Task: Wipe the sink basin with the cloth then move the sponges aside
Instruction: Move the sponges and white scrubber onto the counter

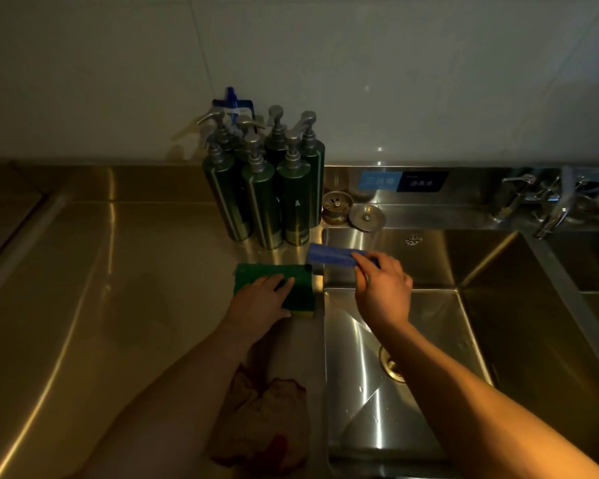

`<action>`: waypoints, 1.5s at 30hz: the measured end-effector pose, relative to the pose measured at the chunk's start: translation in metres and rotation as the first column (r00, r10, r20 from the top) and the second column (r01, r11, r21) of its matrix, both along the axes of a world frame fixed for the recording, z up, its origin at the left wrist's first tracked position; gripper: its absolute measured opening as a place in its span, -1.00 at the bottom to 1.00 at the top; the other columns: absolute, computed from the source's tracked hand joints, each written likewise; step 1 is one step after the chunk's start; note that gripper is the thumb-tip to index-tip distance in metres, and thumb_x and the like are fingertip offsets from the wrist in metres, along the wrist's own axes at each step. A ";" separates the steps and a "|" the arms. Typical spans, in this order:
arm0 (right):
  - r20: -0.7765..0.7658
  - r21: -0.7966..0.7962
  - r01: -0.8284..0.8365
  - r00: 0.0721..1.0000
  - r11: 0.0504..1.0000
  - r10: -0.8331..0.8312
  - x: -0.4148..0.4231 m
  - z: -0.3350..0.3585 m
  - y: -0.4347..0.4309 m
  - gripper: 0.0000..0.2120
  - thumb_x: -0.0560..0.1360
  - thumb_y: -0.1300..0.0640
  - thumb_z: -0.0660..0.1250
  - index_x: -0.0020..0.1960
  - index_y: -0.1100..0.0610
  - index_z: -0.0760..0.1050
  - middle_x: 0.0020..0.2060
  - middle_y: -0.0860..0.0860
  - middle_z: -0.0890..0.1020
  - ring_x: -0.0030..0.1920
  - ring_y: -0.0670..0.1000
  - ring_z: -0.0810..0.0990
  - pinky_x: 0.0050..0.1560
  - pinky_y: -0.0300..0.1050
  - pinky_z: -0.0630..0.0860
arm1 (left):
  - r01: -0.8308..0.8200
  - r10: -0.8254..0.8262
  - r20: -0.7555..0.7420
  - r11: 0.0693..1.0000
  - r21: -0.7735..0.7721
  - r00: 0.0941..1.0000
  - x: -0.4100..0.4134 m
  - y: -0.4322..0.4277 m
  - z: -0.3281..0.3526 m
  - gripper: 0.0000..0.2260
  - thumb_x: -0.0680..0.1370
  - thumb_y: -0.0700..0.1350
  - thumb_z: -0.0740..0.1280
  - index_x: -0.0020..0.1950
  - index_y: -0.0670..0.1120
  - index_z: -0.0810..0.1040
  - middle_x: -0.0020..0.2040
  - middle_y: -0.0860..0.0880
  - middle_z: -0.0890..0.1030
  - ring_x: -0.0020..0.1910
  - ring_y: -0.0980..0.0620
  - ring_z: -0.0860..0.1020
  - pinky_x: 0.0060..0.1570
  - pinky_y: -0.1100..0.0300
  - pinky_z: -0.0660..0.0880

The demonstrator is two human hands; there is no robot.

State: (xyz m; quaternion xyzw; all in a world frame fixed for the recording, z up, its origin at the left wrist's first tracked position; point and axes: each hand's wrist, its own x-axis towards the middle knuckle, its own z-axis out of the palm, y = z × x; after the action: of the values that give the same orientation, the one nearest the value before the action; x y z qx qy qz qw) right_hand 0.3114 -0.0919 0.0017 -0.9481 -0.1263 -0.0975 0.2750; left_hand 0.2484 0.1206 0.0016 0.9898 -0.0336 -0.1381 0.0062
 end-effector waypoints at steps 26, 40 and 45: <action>-0.043 -0.246 -0.326 0.944 0.913 0.326 -0.042 -0.009 0.100 -0.67 0.40 0.07 0.41 0.17 -0.06 0.56 0.26 0.15 0.51 0.22 0.21 0.48 0.05 0.12 0.44 | 0.002 -0.005 0.032 0.996 0.087 0.999 -0.016 0.051 0.015 -0.53 0.65 -0.05 0.08 0.54 0.05 0.04 0.55 -0.06 0.07 0.48 -0.06 0.14 0.37 0.10 0.16; -0.269 -0.091 -0.423 0.882 0.902 0.386 -0.028 -0.033 0.072 -0.60 0.59 0.07 0.15 0.42 -0.10 0.30 0.53 0.03 0.06 0.52 0.05 -0.04 0.45 -0.09 0.04 | 0.006 -0.003 -0.032 0.995 0.096 0.999 0.000 0.042 0.003 -0.44 0.63 -0.22 0.11 0.55 -0.02 -0.08 0.56 -0.07 -0.07 0.51 -0.07 0.02 0.37 0.09 0.25; -0.272 -0.020 -0.395 0.886 0.918 0.375 -0.024 -0.030 0.073 -0.61 0.60 0.06 0.15 0.42 -0.05 0.30 0.52 0.04 0.09 0.51 0.03 -0.01 0.44 -0.12 0.04 | 0.000 -0.002 0.021 0.995 0.095 1.000 0.001 0.037 0.001 -0.44 0.61 -0.10 0.17 0.55 -0.02 -0.02 0.55 -0.06 0.01 0.49 -0.06 0.08 0.36 0.11 0.22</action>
State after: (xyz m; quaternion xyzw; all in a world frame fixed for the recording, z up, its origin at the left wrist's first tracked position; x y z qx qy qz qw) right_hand 0.2878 -0.0184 -0.0282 -0.9182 -0.2780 0.0905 0.2674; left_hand 0.2495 0.1575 0.0031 0.9904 -0.0275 -0.1293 -0.0412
